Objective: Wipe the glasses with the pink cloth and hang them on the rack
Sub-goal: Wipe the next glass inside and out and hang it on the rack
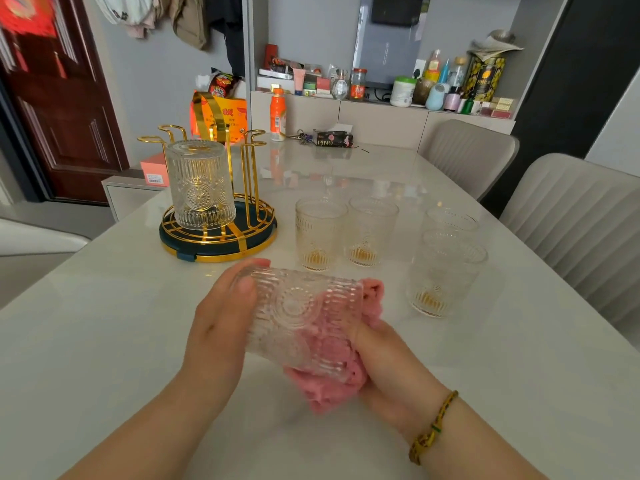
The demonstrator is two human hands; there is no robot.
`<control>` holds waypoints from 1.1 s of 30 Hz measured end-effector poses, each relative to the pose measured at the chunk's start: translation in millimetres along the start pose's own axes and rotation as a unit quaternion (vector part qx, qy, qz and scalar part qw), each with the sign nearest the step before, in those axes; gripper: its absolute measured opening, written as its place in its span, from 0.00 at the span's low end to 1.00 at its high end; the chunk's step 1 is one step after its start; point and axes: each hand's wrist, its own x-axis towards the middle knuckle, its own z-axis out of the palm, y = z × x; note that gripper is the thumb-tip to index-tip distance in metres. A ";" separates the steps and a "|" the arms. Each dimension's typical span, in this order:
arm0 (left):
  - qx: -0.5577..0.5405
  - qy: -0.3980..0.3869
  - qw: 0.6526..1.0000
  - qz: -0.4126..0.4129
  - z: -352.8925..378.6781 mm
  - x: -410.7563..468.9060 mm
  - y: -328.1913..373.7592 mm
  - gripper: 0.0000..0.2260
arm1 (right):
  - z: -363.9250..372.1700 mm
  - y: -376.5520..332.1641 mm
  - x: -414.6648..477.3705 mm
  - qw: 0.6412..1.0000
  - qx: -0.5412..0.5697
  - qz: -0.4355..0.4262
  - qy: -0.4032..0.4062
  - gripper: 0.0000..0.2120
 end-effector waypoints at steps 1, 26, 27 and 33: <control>0.026 -0.013 0.998 0.049 -1.7 -2.6 -0.4 0.17 | 1.8 2.3 -0.5 0.997 0.061 0.050 -0.027 0.16; -0.057 -0.020 0.994 -0.089 1.1 5.7 0.6 0.19 | -4.6 7.7 4.7 0.996 -0.022 -0.031 0.075 0.12; -0.095 -0.041 0.982 -0.156 3.5 7.6 3.9 0.19 | -6.7 5.0 5.6 0.988 -0.060 -0.069 0.121 0.10; -0.131 -0.090 0.927 -0.340 5.5 12.2 6.0 0.22 | -6.4 -6.2 -4.1 0.884 -0.322 -0.301 0.153 0.17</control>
